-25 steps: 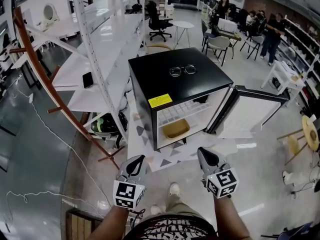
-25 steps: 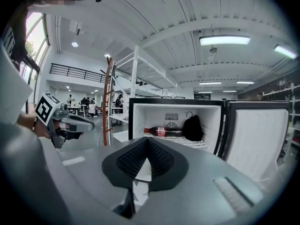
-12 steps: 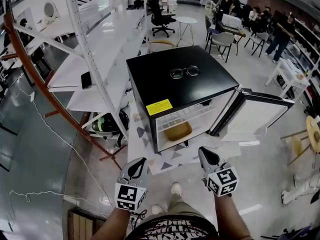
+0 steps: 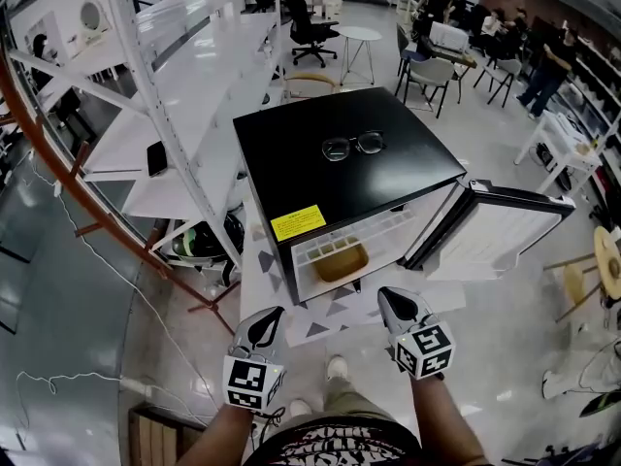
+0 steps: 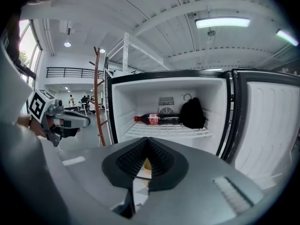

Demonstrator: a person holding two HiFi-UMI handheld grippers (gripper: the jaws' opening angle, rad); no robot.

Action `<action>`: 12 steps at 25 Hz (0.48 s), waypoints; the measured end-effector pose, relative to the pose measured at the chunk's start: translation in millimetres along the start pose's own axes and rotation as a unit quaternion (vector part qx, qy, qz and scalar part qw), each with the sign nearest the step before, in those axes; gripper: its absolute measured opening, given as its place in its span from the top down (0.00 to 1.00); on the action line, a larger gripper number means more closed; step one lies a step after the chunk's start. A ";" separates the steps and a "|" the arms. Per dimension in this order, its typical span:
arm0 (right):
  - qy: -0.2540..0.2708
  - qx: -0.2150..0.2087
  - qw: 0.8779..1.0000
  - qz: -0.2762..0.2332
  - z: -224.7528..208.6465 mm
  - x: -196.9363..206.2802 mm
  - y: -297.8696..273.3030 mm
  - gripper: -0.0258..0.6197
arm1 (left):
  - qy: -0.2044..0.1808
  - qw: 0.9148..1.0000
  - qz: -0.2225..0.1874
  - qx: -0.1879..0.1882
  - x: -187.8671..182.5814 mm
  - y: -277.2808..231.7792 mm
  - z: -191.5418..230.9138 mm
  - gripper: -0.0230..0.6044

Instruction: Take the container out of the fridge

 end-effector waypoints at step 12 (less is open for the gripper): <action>-0.014 -0.003 0.999 0.040 -33.2 23.8 -38.5 0.92 | 0.005 1.000 0.009 0.008 5.3 -40.1 0.7 0.96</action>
Point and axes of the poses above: the fingertips, and each gripper's own axes: y backward along the fingers, z to its left, x out of its underside, the point moved 6 cm from there along y, backward along the fingers, and after that the axes turned 9 degrees about -z, right-handed, at the moved point
